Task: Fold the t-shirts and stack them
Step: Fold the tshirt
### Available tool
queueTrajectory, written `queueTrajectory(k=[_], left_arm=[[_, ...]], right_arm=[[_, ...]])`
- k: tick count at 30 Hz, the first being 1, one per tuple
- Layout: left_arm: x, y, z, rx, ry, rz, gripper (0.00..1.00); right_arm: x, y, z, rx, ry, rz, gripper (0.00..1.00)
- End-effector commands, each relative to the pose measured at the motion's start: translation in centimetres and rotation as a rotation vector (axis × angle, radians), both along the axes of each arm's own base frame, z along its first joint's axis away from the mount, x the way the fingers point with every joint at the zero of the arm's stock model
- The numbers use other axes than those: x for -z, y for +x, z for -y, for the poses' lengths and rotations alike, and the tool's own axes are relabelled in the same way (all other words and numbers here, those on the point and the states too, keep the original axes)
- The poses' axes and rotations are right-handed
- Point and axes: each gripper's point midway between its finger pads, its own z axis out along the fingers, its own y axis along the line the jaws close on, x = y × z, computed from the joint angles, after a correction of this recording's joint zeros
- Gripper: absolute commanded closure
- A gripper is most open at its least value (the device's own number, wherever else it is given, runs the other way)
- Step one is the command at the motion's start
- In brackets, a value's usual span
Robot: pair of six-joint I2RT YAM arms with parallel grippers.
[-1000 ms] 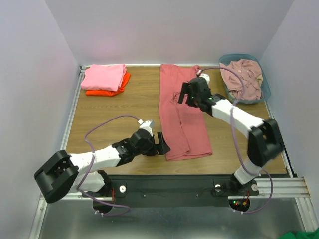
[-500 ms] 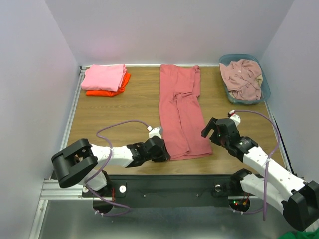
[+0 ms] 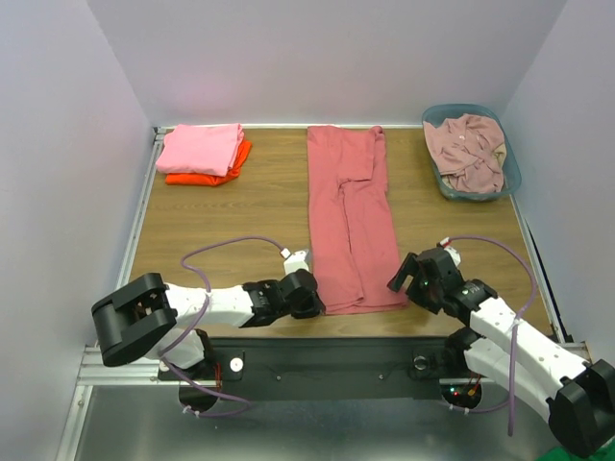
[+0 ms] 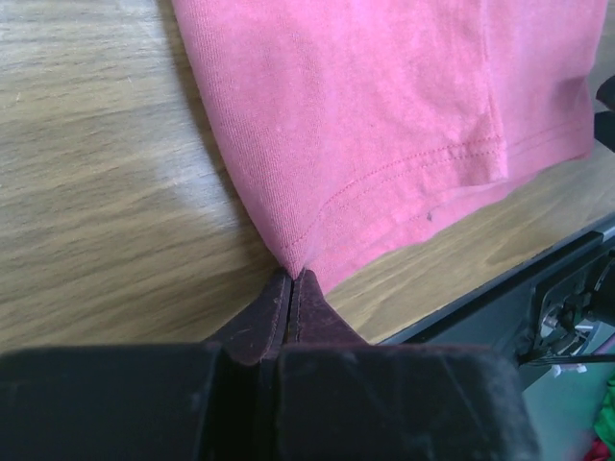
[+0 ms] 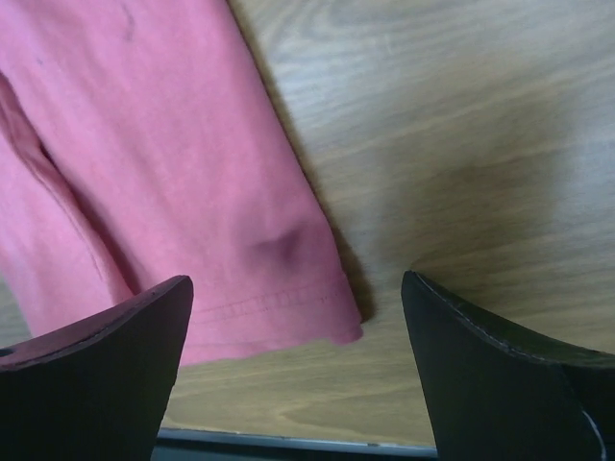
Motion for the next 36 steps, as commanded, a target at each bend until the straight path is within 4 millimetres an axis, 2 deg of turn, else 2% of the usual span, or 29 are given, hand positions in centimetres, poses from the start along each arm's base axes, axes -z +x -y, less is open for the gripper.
queueTrajectory(k=[1, 8, 10, 11, 13, 14, 16, 18, 24, 28, 31, 32, 34, 36], left_arm=[[-0.2, -0.4, -0.6, -0.006, 0.006, 0.009, 1.00], [-0.4, -0.3, -0.1, -0.009, -0.002, 0.006, 1.00], [-0.5, -0.3, -0.1, -0.011, -0.001, 0.008, 1.00], [-0.4, -0.3, -0.1, -0.011, -0.001, 0.009, 1.00], [-0.6, -0.2, -0.1, -0.020, -0.008, 0.008, 1.00], [-0.7, -0.3, -0.1, -0.019, -0.012, 0.008, 1.00], [-0.8, -0.4, -0.1, -0.020, -0.019, 0.009, 1.00], [-1.0, -0.6, -0.1, -0.022, -0.033, 0.003, 1.00], [-3.1, -2.8, 1.1, 0.056, -0.101, -0.002, 1.00], [-3.9, -2.7, 0.9, 0.048, -0.110, 0.011, 1.00], [-5.1, -1.3, 1.1, 0.041, -0.074, 0.075, 1.00], [-6.0, -0.3, 1.2, 0.009, -0.054, 0.086, 1.00], [-6.6, 1.7, 0.6, -0.035, -0.005, 0.146, 1.00], [-7.7, 4.2, 1.4, -0.024, 0.023, 0.205, 1.00]], right_arm=[[0.6, -1.1, -0.6, -0.010, 0.040, -0.061, 0.07], [0.9, -3.1, -2.5, -0.090, 0.142, -0.129, 0.36], [1.3, -3.5, -2.4, -0.083, 0.146, -0.139, 0.45], [1.5, -3.5, -2.2, -0.074, 0.140, -0.140, 0.61], [1.8, -3.4, -1.8, -0.052, 0.124, -0.138, 0.74], [1.6, -3.2, -1.7, -0.049, 0.118, -0.129, 0.86], [1.0, -2.5, -1.4, -0.049, 0.096, -0.089, 0.98], [-0.6, -1.7, -1.5, -0.043, 0.113, -0.030, 1.00], [-3.5, -3.2, -1.0, 0.004, 0.184, 0.001, 0.99], [-5.0, -3.2, -0.6, 0.010, 0.189, 0.050, 1.00], [-5.8, -2.2, -0.5, 0.005, 0.159, 0.082, 1.00], [-6.1, -1.5, -0.3, 0.015, 0.146, 0.105, 1.00], [-7.0, -0.4, -0.3, 0.022, 0.129, 0.138, 1.00], [-9.5, 2.6, -0.6, 0.051, 0.119, 0.238, 0.99]])
